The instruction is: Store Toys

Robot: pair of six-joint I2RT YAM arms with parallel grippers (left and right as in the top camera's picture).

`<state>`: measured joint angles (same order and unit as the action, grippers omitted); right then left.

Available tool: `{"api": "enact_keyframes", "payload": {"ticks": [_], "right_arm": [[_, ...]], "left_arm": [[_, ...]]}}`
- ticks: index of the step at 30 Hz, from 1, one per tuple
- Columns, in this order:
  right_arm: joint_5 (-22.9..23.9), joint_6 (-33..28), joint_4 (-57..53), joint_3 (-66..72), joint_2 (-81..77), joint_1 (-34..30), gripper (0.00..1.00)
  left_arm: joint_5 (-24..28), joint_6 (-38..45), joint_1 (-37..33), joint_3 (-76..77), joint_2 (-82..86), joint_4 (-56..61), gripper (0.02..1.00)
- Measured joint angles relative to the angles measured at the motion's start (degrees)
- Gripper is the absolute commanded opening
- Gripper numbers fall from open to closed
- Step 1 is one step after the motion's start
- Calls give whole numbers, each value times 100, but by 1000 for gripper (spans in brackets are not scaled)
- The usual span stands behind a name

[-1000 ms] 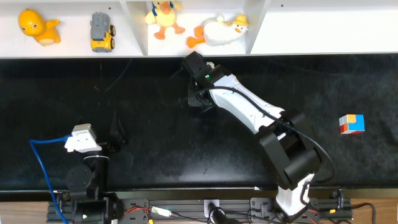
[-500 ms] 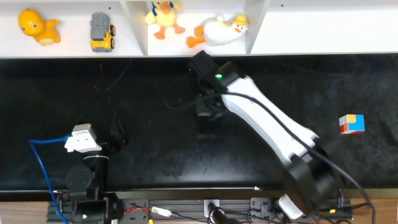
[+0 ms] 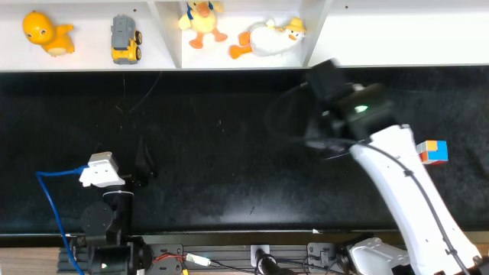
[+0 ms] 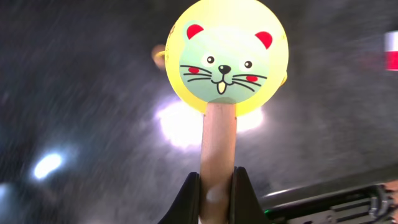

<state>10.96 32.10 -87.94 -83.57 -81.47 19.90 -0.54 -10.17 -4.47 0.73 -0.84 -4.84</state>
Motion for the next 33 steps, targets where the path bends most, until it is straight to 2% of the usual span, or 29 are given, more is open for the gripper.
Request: {"api": "enact_keyframes", "payload": {"ticks": [7,13,21,33], "right_arm": [[20,-935,962,0,7,-1349,47],[-476,-2085,1899,0,-83,-2085,47],[-1152,-3390,2994,0,-1008,-2247,49],[-1537,-4197,4400,0,-1843,-2249,47]], "left_arm": [[2,0,0,0,0,0,998],[0,0,0,0,0,0,998],[0,0,0,0,0,0,998],[0,0,0,0,0,2,998]]}}
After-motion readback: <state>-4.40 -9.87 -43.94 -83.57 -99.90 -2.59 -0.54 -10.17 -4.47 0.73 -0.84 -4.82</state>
